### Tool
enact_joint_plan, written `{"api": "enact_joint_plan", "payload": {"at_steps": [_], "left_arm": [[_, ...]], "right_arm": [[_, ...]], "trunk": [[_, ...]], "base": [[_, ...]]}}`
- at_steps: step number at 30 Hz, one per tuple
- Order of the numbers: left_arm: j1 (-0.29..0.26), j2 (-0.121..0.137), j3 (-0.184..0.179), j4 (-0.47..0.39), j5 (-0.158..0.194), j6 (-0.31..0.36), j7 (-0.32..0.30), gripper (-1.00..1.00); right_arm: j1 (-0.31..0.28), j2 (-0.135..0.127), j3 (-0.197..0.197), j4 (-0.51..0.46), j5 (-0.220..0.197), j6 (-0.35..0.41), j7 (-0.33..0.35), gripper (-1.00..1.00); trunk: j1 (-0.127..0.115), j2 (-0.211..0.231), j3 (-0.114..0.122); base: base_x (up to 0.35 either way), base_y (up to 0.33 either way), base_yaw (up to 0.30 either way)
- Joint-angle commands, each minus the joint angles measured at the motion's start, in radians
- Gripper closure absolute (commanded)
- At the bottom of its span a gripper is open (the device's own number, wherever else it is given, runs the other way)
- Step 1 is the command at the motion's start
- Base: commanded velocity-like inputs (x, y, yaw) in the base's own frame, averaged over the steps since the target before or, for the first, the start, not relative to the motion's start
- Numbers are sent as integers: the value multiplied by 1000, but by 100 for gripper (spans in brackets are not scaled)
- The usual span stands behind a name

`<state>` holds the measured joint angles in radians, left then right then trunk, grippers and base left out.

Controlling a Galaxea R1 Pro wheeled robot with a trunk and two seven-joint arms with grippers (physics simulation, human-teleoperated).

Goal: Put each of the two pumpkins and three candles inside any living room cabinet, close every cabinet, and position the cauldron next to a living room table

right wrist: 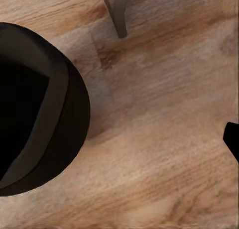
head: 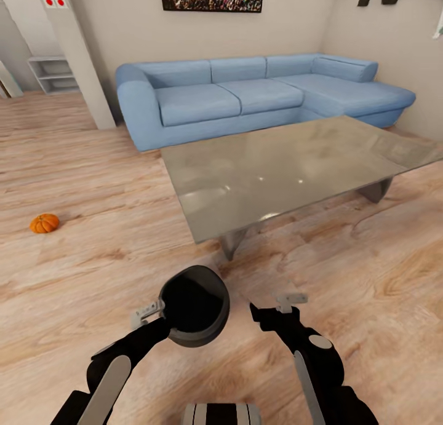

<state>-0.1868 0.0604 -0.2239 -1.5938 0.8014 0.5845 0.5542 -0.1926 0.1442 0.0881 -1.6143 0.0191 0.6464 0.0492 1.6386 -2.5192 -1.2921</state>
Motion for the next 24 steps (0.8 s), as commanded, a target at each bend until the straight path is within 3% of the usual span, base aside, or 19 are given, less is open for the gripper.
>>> {"api": "enact_joint_plan", "payload": {"at_steps": [1,14,24], "left_arm": [[0,1,-2,-2,10,0,10,-100],[0,1,-3,-6,10,-1,8,-100],[1,-7,-7,-9,11,-16,-4,-100]], "right_arm": [[-1,0,-1,-1,2,5,5,-100],[-5,-2,-1,-1,2,6,5,-100],[-5,-3,-1,-1,2,6,5,-100]], "trunk": [[-1,0,-1],[-1,0,-1],[-4,2,30]], "base": [[-337,0,-300],[-327,0,-300],[-68,0,-238]]}}
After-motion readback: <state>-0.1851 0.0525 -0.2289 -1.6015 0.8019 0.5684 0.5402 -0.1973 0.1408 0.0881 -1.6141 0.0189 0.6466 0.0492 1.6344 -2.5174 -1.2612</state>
